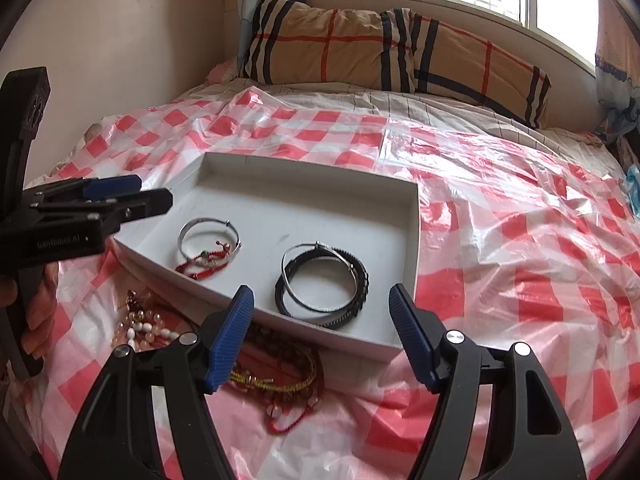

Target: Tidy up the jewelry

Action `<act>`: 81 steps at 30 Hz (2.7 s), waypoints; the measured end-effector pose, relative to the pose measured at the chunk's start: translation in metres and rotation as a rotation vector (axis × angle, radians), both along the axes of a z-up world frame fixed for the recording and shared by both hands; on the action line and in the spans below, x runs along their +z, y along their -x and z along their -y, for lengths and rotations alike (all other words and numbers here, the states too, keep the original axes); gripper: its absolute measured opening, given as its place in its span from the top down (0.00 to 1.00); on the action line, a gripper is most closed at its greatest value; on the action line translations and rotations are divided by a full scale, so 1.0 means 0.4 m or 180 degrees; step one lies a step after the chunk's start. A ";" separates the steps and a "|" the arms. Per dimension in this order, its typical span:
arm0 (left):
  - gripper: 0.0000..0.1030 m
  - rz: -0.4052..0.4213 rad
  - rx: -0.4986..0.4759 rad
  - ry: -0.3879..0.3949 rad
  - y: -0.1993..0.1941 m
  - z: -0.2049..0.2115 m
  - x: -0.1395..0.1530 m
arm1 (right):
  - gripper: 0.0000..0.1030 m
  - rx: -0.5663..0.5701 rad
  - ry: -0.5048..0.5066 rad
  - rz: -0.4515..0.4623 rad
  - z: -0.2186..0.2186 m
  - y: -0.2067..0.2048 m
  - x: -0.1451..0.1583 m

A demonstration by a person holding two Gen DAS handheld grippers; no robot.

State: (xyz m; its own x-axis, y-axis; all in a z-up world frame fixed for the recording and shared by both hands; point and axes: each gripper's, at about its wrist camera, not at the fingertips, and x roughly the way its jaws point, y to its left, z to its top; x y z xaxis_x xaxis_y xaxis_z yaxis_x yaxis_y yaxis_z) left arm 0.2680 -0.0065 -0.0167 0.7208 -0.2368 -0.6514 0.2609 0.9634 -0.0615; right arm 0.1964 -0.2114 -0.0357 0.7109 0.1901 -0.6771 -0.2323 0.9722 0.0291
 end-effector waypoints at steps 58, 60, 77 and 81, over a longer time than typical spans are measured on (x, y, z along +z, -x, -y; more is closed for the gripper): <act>1.00 -0.0872 -0.0909 -0.0076 0.231 0.010 -0.123 | 0.84 0.0540 -0.0063 -0.0703 -0.026 0.129 -0.070; 1.00 -0.0837 -0.0942 -0.0004 0.250 -0.005 -0.098 | 0.90 0.0534 -0.0190 -0.0681 -0.017 0.132 -0.050; 0.85 -0.0940 -0.0648 -0.0159 0.181 0.010 -0.176 | 0.88 0.0656 0.0135 -0.0732 -0.069 0.114 -0.101; 0.95 -0.0858 -0.0844 -0.0004 0.216 0.016 -0.130 | 0.88 0.0598 -0.0208 -0.0699 -0.034 0.122 -0.069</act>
State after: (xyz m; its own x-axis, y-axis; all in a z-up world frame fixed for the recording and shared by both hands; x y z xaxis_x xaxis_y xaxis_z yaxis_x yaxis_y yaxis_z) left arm 0.1817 -0.0131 -0.0686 0.4371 -0.3912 -0.8099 0.4759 0.8647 -0.1608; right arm 0.1477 -0.1978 -0.0632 0.4970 0.3528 -0.7928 -0.3892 0.9072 0.1596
